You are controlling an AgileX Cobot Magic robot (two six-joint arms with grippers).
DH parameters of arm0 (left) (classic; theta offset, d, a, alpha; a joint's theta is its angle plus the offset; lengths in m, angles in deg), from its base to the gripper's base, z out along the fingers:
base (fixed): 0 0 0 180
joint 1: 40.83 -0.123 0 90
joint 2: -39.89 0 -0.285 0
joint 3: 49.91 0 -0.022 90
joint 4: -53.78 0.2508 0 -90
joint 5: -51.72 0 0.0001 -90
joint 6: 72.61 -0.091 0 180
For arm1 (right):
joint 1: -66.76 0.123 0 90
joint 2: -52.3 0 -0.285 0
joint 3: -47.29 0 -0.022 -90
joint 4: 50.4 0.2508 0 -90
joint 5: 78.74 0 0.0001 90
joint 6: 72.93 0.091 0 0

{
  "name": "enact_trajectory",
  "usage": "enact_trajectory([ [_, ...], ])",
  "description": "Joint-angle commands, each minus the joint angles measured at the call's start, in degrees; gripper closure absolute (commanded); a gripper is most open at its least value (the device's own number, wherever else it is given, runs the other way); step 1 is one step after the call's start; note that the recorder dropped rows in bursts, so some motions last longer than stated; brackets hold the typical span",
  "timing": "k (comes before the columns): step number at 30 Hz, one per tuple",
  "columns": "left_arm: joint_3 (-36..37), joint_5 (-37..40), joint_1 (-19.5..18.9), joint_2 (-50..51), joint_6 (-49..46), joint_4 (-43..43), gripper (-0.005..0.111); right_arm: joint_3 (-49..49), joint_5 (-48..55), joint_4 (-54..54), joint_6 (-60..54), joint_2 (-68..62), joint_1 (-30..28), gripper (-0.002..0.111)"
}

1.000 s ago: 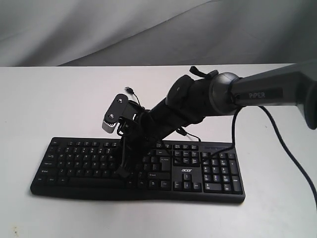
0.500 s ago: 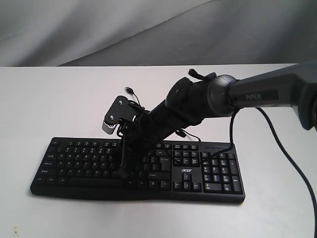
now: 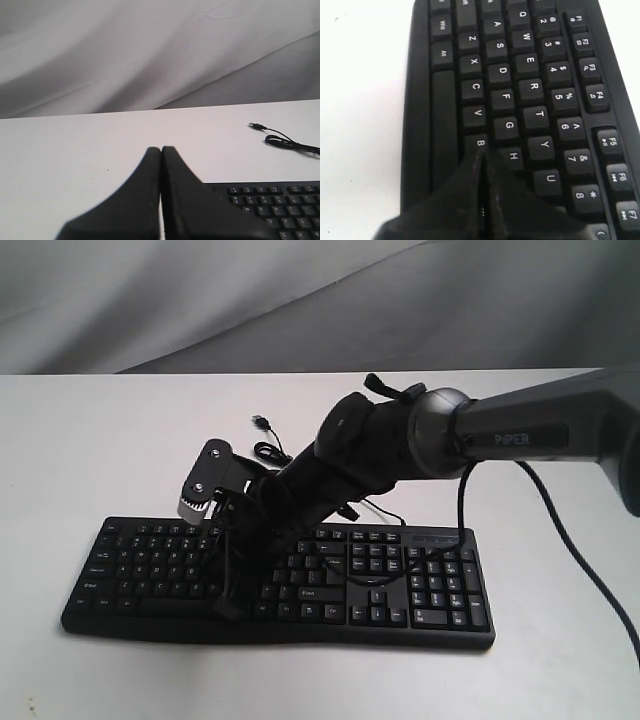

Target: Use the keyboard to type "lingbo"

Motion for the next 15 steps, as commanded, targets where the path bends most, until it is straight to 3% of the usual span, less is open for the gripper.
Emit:
enact_trajectory([
  [1,0.28,-0.35,0.31,-0.28,0.12,0.01,0.106,0.04,0.51,0.52,-0.44,0.16,1.02,0.108],
  [15,0.28,-0.35,0.31,-0.28,0.12,0.01,0.106,0.04,-1.02,0.71,-0.79,-1.53,1.32,0.108],
])
